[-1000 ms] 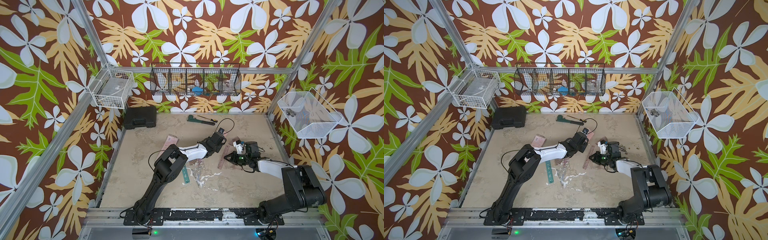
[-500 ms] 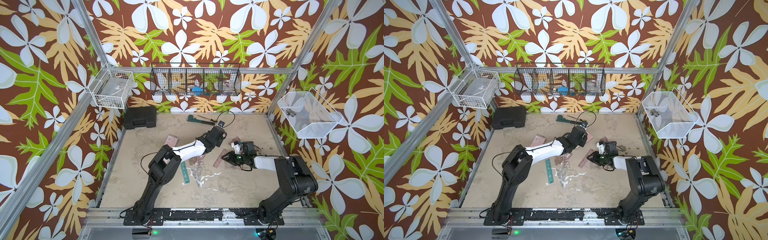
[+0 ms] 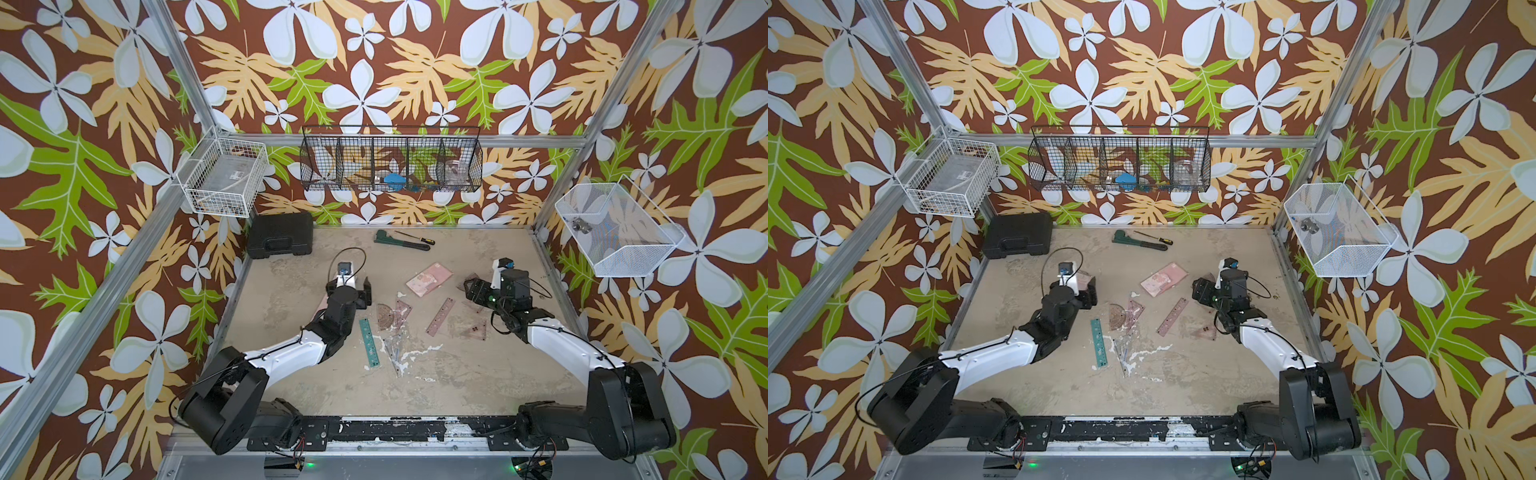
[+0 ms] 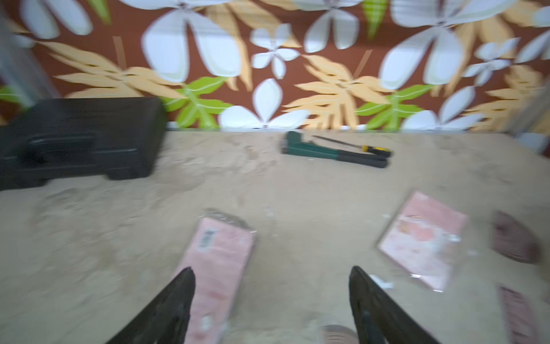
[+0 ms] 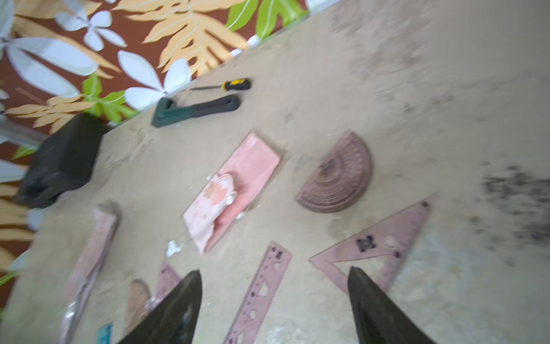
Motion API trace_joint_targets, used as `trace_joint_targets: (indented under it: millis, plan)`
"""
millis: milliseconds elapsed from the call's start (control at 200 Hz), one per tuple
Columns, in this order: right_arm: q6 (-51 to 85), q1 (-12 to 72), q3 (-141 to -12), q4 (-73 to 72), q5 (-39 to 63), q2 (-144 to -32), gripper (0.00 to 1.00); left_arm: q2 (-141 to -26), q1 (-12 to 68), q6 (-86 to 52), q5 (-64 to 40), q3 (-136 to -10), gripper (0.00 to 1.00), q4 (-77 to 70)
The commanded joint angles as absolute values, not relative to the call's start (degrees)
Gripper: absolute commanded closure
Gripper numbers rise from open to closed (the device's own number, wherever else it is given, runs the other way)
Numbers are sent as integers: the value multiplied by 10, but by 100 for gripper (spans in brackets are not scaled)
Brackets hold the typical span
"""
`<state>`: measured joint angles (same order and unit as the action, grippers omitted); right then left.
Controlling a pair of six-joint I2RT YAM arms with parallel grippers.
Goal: Open the ruler set and take out the ruler
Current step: Place the ruler at the center of the board, then reset both arms
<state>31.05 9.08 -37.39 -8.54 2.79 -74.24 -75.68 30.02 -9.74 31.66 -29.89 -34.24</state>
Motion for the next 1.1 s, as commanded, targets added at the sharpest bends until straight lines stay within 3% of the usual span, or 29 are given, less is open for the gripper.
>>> trace_joint_targets:
  millis: [0, 75, 130, 220, 350, 455, 576, 666, 681, 696, 806, 866, 931, 986, 1036, 1096]
  plan:
    - [267, 95, -356, -146, -136, -728, 16, -719, 247, -36, 391, -249, 13, -454]
    - [226, 101, -337, -186, -214, -720, 16, -713, 220, 19, 419, -204, 11, -520]
    - [182, 101, -317, -230, -257, -713, 15, -720, 205, 45, 446, -166, 3, -595]
    - [102, 98, -266, -347, -309, -722, 15, -738, 177, 31, 408, -133, 1, -634]
    - [53, 84, -256, -389, -319, -780, 15, -777, 157, -2, 406, -129, 0, -643]
    - [14, 84, -213, -520, -324, -808, 15, -777, 145, 1, 358, -102, 0, -682]
    - [38, 56, -156, -639, -251, -830, 15, -805, 140, 4, 359, -46, 0, -826]
    - [11, 66, -103, -745, -216, -837, 19, -788, 140, 6, 322, -16, 0, -845]
    - [5, 71, -91, -768, -219, -835, 6, -788, 140, 8, 313, -7, 0, -864]
    - [0, 76, -74, -797, -224, -834, 1, -791, 140, 11, 305, 3, 0, -886]
    - [-22, 85, -2, -952, -191, -866, 0, -889, 139, 46, 286, 14, 0, -1033]
    - [-41, 90, -20, -986, -199, -909, 0, -854, 132, 19, 287, -10, 0, -928]
    - [-8, 83, -58, -842, -229, -873, 0, -827, 94, -26, 250, -74, 0, -758]
    - [29, 42, -107, -731, -163, -858, 0, -839, 52, -44, 192, -80, 0, -766]
    - [46, 25, -95, -750, -151, -853, 0, -819, 50, -63, 204, -83, 0, -723]
    - [36, 31, -84, -798, -164, -868, 0, -837, 53, -49, 206, -75, 0, -774]
